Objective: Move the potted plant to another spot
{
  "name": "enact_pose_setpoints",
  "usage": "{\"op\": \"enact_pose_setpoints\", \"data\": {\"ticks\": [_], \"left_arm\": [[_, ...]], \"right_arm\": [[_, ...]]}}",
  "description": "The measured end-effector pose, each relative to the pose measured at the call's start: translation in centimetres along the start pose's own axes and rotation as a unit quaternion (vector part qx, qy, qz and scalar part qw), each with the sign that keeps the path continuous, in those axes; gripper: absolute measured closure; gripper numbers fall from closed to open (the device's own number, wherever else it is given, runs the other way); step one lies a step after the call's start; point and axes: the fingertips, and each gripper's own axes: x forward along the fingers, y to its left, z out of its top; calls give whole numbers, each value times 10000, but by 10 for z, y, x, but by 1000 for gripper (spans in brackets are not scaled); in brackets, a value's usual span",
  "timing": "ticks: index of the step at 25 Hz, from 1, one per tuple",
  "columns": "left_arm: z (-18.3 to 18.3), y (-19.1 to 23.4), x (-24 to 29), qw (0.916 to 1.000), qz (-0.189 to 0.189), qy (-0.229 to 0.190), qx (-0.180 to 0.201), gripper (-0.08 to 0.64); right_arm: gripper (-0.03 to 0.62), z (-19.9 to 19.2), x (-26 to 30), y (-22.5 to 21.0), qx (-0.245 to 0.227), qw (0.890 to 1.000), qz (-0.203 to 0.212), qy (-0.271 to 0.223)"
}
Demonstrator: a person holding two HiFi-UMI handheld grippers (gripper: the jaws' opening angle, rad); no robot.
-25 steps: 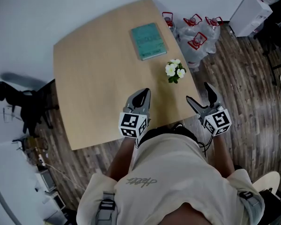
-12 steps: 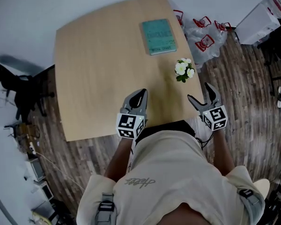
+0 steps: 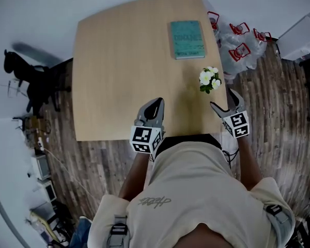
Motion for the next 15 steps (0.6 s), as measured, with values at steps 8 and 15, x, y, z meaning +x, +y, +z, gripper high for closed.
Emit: {"op": "enact_pose_setpoints", "data": {"ticks": [8,15], "left_arm": [[0,-17,3,9987,504,59,-87,545],[-7,-36,5,9960,866,207,-73,545]], "right_arm": [[175,-31,25,-15,-132,9989,392,211],[175,-51,51,-23,-209,9961,826,218]]}}
